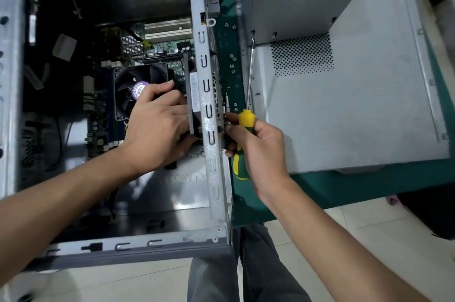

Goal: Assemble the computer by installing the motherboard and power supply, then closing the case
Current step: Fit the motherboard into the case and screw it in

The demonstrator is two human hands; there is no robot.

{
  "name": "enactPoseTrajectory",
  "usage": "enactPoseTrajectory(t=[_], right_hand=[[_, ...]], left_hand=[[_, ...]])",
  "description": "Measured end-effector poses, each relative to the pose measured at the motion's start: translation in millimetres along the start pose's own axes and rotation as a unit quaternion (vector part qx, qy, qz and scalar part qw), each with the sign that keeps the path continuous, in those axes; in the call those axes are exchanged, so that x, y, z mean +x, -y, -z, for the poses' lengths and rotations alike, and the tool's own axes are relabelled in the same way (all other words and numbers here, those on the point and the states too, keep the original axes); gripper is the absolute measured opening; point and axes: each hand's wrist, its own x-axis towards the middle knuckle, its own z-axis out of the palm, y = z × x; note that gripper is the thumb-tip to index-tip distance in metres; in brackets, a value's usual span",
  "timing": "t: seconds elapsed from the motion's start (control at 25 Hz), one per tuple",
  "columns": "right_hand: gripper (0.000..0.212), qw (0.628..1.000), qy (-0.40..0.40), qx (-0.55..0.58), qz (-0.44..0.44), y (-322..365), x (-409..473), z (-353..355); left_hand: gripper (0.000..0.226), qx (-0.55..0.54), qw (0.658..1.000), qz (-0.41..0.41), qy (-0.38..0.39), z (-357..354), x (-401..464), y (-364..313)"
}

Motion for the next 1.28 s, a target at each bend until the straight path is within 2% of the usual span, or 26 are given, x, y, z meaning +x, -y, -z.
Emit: enactPoseTrajectory(t=[0.32,0.48,0.56,0.68,0.8,0.84,0.92,1.04,1.28], right_hand=[[0.016,0.997,0.069,-0.022,-0.03,7.9,9.8,16.1],[0.017,0.997,0.069,-0.029,-0.01,15.2,12.8,28.9],[0.019,0.993,0.084,-0.086,0.006,27.2,16.8,44.6],[0.023,0.967,0.112,-0.225,0.033,49.1,26.2,73.0],[0.045,0.905,0.118,-0.394,0.108,64.2,34.5,96.7],[0.046,0.893,0.119,-0.412,0.136,68.2,35.8,101.7],[0.038,0.918,0.128,-0.349,0.136,72.8,36.6,110.8],[0.025,0.952,0.133,-0.263,0.08,76.5,38.0,124.9],[0.04,0.934,0.189,-0.302,0.008,84.8,46.6,142.8]], left_hand=[[0.038,0.005,1.0,0.009,0.022,3.9,2.7,-2.5],[0.037,0.022,0.999,0.012,0.031,3.5,0.0,0.3],[0.033,0.027,0.999,0.017,0.037,2.8,-2.2,1.4],[0.031,0.037,0.998,0.02,0.046,2.0,-2.8,2.7],[0.032,0.043,0.998,0.02,0.042,2.0,-3.5,4.1],[0.033,0.046,0.998,0.019,0.038,2.1,-4.2,4.4],[0.033,0.041,0.999,0.017,0.029,1.9,-4.5,3.5],[0.034,0.034,0.999,0.014,0.019,1.1,-3.4,2.0],[0.035,0.02,1.0,0.016,0.014,-2.5,-5.3,4.9]])
